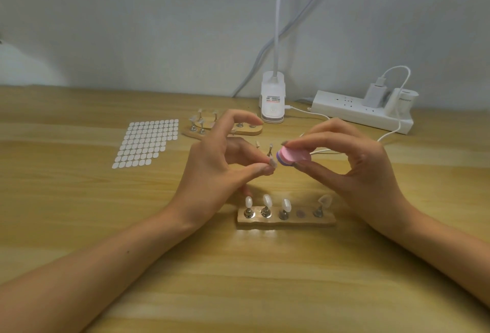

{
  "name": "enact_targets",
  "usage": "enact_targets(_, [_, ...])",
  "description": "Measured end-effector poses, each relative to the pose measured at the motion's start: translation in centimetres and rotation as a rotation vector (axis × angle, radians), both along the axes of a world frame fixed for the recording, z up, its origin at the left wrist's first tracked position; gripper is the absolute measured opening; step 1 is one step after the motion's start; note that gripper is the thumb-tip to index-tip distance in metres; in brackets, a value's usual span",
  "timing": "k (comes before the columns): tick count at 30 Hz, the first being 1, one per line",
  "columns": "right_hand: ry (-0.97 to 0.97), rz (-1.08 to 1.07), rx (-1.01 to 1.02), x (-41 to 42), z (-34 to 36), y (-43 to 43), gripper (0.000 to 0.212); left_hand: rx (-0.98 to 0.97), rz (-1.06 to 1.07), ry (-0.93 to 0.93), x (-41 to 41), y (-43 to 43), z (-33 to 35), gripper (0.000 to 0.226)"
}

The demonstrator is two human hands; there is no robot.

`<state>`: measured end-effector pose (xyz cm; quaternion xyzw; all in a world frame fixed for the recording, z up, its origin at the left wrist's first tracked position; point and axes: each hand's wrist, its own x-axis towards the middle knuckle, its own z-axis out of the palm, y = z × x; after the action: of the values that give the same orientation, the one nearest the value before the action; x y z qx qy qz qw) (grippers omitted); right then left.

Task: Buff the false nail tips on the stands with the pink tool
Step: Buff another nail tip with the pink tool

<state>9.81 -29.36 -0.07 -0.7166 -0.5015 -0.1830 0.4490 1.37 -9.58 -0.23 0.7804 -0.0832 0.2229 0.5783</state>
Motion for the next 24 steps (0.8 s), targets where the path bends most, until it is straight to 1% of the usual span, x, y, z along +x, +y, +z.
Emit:
enact_targets(4, [-0.048, -0.028, -0.035, -0.40, 0.00, 0.34, 0.022, 0.049, -0.003, -0.024, -0.13, -0.11, -0.05, 0.055])
enact_targets(7, [-0.066, -0.059, -0.043, -0.58, 0.18, 0.53, 0.021, 0.061, 0.007, -0.035, -0.16, -0.12, -0.09, 0.051])
enact_targets(9, [-0.109, -0.031, -0.050, -0.64, 0.09, 0.56, 0.020, 0.092, 0.019, -0.056, -0.20, -0.15, -0.07, 0.046])
enact_targets(12, [-0.118, -0.089, -0.046, -0.45, 0.07, 0.44, 0.021, 0.063, 0.008, -0.030, -0.15, -0.09, -0.24, 0.041])
enact_targets(14, [-0.121, -0.090, -0.043, -0.50, 0.07, 0.48, 0.020, 0.056, 0.001, -0.029, -0.13, -0.13, -0.27, 0.043])
enact_targets(16, [-0.146, -0.047, -0.059, -0.66, -0.01, 0.57, 0.021, 0.101, 0.006, -0.053, -0.10, -0.17, -0.27, 0.045])
enact_targets(20, [-0.115, -0.083, -0.052, -0.60, 0.18, 0.55, 0.021, 0.092, 0.002, -0.054, -0.10, -0.17, -0.24, 0.050])
enact_targets(22, [-0.135, -0.045, -0.055, -0.72, 0.13, 0.57, 0.021, 0.126, 0.017, -0.070, -0.14, -0.29, -0.10, 0.050])
enact_targets(24, [-0.111, -0.048, -0.051, -0.73, 0.09, 0.51, 0.021, 0.131, 0.028, -0.069, -0.15, -0.31, -0.04, 0.050])
